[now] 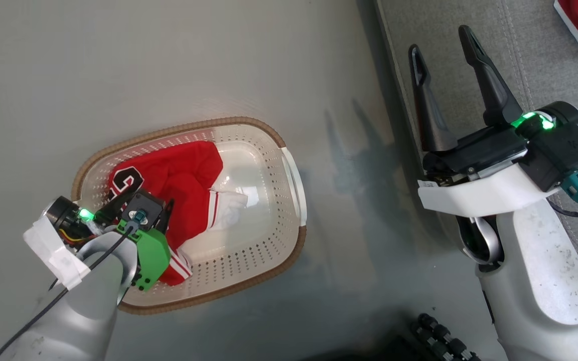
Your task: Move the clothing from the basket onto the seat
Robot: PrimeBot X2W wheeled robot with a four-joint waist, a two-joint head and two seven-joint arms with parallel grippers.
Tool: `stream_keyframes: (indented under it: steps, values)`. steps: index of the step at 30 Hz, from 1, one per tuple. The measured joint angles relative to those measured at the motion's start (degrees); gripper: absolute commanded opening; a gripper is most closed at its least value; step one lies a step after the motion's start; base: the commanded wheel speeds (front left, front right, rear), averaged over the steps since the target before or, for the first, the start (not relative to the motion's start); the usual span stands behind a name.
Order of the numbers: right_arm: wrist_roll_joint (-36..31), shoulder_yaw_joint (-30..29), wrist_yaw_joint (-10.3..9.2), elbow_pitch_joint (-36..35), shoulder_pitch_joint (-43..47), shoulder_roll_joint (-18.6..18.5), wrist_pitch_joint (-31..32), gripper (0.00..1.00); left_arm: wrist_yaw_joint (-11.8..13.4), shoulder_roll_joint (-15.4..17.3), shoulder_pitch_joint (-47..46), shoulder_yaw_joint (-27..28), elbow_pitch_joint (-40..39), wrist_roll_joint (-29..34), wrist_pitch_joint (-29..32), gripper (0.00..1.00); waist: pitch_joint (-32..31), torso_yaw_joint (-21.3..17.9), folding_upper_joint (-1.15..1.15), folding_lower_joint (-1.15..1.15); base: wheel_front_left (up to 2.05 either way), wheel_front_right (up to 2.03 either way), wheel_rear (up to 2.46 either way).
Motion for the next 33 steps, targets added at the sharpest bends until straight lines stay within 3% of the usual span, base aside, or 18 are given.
stream_keyframes:
  steps: [7, 15, 25, 33]
  values:
    - [1.0, 1.3, 0.0, -1.2, -2.5, 0.0, 0.0, 1.0, 0.9, 1.1, -4.4, -3.5, 8.2, 3.3, 1.9, 1.0, 4.5, -2.3, 0.0, 0.0, 0.0, 0.0, 0.0]
    - [1.6, 1.4, 0.0, -2.8, -3.6, 0.0, 0.0, 1.0, 3.0, 2.6, -8.1, -6.2, 10.8, 5.4, 6.5, 1.0, 9.2, -4.5, 0.0, 0.0, 0.0, 0.0, 0.0]
    - [0.7, 1.3, 0.0, -4.6, -3.8, 0.0, 0.0, 1.0, 5.8, 3.5, -11.7, -10.9, 11.8, 9.4, 15.7, 1.0, 12.9, -5.7, 0.0, 0.0, 0.0, 0.0, 0.0]
    - [-1.3, 1.3, 0.0, -5.5, -3.9, 0.0, 0.0, 1.0, 5.3, 2.9, -13.3, -12.9, 11.9, 10.5, 26.4, 1.0, 13.9, -5.4, 0.0, 0.0, 0.0, 0.0, 0.0]
